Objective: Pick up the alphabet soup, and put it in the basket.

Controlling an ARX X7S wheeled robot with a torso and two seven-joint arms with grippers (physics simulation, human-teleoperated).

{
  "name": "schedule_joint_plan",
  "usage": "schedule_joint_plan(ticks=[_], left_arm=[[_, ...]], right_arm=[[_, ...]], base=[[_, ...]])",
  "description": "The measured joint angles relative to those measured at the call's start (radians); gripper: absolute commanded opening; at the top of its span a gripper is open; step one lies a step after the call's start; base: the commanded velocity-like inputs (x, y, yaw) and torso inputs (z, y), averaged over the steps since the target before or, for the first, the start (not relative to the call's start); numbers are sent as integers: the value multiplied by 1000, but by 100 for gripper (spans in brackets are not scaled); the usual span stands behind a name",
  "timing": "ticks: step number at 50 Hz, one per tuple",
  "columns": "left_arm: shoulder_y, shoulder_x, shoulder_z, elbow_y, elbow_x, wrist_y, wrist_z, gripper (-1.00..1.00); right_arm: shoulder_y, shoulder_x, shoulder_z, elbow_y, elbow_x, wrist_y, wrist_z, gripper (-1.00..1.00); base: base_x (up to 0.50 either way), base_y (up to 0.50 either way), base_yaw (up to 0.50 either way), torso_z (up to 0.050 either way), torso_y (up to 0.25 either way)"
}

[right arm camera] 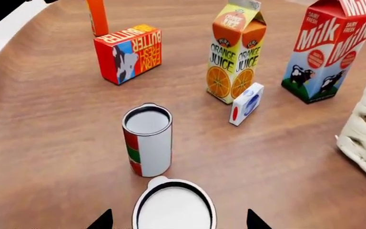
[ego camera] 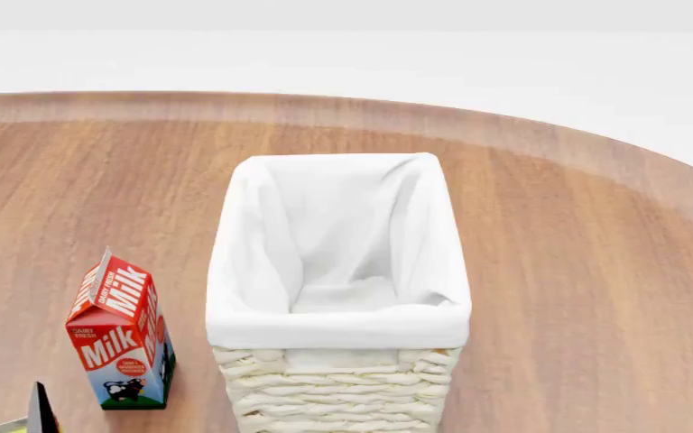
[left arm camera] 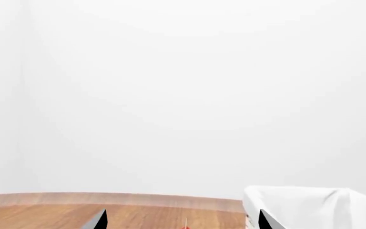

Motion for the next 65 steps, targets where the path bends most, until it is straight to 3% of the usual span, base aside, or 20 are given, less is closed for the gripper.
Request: schedule_joint_plan(ticks=[65], left_arm=[[0, -17, 7, 7, -4, 1, -20, 100]], right_arm=[[95, -84, -81, 102, -78, 82, -22, 100]], base=[[0, 0, 0, 0, 0]])
